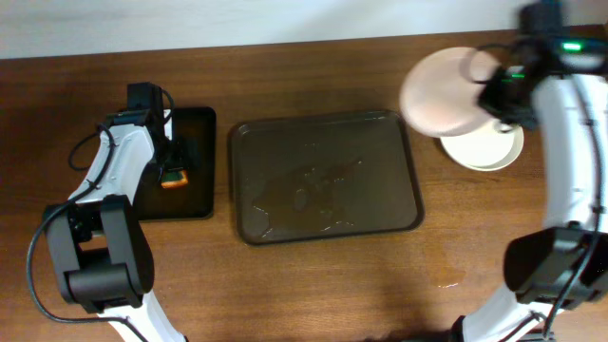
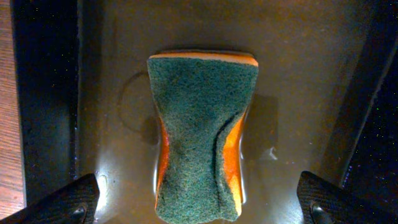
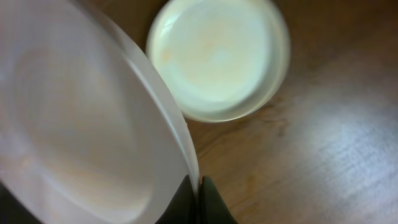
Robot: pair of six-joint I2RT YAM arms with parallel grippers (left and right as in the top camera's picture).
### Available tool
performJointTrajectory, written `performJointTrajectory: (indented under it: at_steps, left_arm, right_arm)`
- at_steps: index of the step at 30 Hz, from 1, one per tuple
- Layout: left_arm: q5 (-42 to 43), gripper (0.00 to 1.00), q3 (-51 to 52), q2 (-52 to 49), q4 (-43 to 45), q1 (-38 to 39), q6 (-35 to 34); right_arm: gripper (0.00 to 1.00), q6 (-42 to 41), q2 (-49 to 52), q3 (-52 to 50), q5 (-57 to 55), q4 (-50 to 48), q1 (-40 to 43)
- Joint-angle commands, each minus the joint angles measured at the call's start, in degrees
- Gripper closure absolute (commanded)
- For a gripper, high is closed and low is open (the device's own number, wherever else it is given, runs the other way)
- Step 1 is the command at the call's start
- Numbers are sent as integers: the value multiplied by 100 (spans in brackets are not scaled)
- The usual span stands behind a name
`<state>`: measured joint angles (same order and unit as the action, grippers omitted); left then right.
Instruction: Clean dirty plates on tray and stack at the side
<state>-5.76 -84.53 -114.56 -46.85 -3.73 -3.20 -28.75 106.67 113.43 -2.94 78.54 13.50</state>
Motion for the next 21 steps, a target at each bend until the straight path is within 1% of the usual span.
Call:
performJointTrajectory:
  at_steps: [1,3,5,13,15,16,18,19,21]
  left_arm:
    - [42,0,28,-28,11,-20,24]
    - [42,0,28,-28,11,-20,24]
    - [42,0,28,-28,11,-20,24]
    - [42,0,28,-28,11,-20,24]
    - [42,0,28,-28,11,-20,24]
    - [39,0,28,-28,11,-20,24]
    - [42,0,28,-28,11,-20,24]
    - [42,0,28,-28,13,-20,24]
    - [42,0,28,-28,11,-20,24]
  right_arm:
    - [96,-85,-61,111,551,9,1014]
    - [96,-68,-4,44,553,-37,1440]
    - [96,-68,66,-129,551,-225,1668]
    - [96,-72,393,-1567,542,-1591,1679]
    - [94,-72,463,-1937,595,-1969,1681]
    - [89,-70,466,-2076,710,-2124,1679]
    - [83,-68,466,-2273,1108,-2341,1679]
    - [76,-68,466,-2308,1279,-2380,1679]
    - [46,-66,466,-2310,1600,-2398,1681]
